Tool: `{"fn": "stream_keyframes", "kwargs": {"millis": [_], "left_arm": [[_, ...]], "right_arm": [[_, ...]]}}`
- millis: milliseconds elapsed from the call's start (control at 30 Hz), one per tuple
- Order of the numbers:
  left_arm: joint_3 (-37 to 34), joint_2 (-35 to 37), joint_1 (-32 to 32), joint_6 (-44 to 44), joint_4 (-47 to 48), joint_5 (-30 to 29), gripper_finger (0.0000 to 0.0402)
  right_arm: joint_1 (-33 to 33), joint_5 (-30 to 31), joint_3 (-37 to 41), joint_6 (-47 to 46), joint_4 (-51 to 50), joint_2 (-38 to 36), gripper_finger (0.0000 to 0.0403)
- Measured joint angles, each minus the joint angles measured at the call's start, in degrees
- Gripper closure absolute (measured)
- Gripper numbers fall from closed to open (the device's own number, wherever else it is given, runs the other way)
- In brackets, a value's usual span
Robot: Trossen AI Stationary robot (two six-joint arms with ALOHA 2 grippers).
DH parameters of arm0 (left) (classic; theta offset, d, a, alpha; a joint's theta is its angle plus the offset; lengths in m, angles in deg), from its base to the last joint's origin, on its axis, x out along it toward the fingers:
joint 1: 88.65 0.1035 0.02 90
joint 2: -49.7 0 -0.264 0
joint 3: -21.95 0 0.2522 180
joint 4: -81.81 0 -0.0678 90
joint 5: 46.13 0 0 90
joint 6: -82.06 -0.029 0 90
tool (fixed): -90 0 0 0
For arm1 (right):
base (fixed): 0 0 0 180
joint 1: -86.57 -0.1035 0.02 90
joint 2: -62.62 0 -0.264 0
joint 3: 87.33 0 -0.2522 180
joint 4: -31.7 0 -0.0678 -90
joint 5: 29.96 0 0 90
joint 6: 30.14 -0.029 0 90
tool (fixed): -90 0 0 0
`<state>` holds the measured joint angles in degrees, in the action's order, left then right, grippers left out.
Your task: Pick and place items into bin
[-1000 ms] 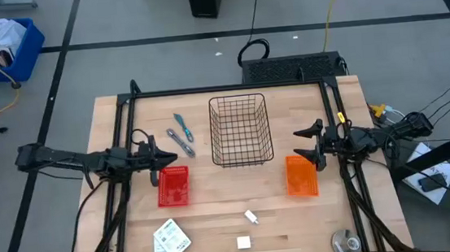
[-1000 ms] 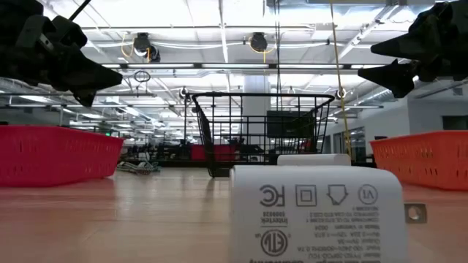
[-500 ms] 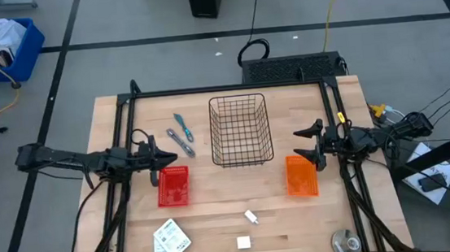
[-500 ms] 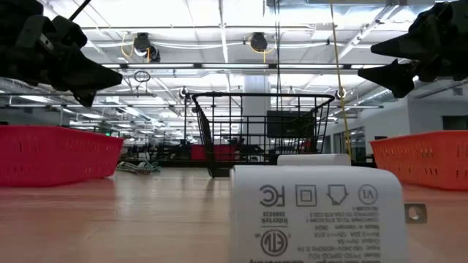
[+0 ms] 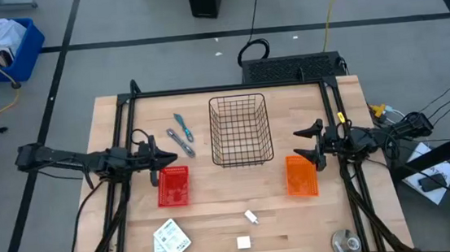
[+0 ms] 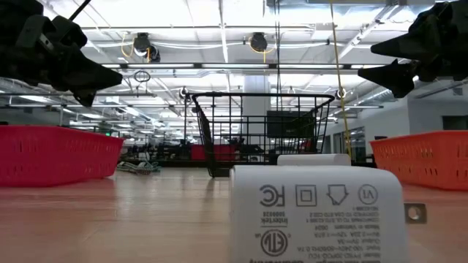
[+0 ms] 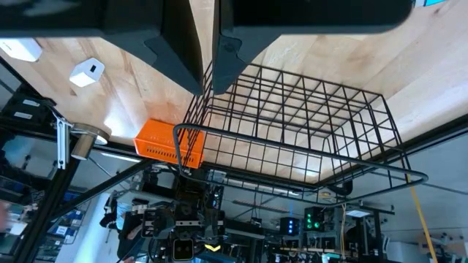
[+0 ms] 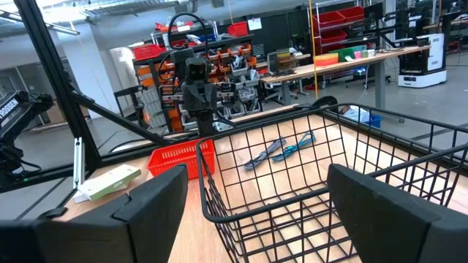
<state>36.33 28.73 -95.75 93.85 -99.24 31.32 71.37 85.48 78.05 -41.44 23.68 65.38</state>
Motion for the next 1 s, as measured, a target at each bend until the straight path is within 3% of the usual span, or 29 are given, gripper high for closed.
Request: {"fn": "stream_keyframes", "kwargs": {"millis": [733,900,1000], "left_arm": [[0.0,0.0,0.0,0.0,0.0,0.0,0.0366],[0.0,0.0,0.0,0.0,0.0,0.0,0.0366],[0.0,0.0,0.0,0.0,0.0,0.0,0.0366]], "right_arm": [[0.0,0.0,0.0,-0.5,0.3,0.0,0.0083],[0.0,-0.1,0.0,-13.9,1.4,0.0,0.0083],[0.0,-3.2,0.0,-29.7,2.5,0.0,0.0083]]}}
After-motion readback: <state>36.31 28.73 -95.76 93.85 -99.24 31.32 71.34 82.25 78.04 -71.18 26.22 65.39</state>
